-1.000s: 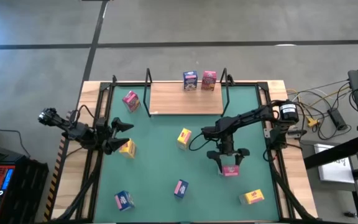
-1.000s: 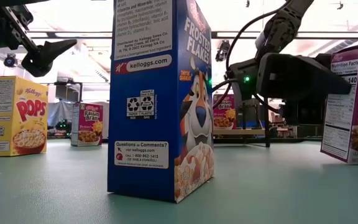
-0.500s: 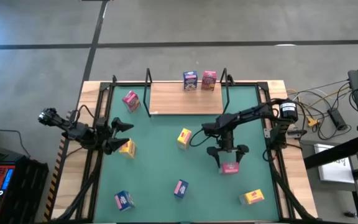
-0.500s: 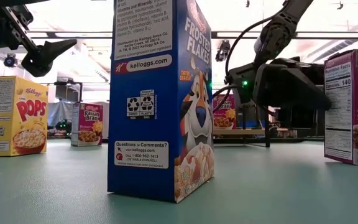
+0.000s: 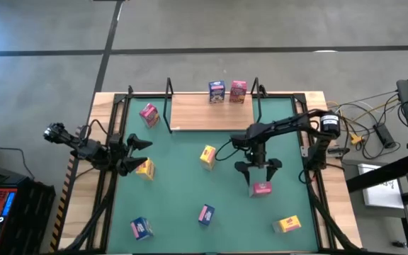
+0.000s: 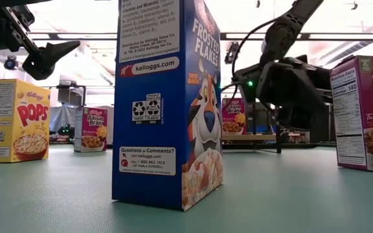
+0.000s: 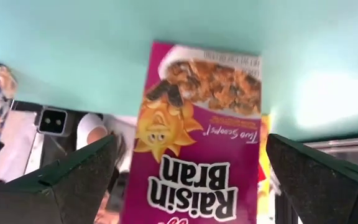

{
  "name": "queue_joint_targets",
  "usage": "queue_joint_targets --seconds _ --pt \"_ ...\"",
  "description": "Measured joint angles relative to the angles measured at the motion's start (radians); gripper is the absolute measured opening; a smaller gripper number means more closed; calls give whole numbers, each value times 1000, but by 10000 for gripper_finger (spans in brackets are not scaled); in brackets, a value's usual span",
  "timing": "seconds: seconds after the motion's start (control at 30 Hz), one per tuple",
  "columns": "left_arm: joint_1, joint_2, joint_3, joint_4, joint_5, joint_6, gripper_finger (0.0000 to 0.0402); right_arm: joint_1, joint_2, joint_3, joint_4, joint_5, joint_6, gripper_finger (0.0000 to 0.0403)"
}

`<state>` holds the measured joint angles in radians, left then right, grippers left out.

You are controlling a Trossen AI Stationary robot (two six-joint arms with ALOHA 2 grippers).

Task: Stack cereal on shelf
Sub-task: Put the right pink cereal box on the shelf aligned with the other pink cereal box

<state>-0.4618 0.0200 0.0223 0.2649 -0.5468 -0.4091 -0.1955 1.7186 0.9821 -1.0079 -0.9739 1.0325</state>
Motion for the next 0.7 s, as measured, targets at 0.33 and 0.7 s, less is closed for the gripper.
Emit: queue_joint_targets --seconds 0.33,0.7 --pt "0 0 0 0 0 0 398 -15 -93 94 -138 179 60 400" --pt "0 2 0 0 0 0 398 -14 -200 186 -252 312 -37 400"
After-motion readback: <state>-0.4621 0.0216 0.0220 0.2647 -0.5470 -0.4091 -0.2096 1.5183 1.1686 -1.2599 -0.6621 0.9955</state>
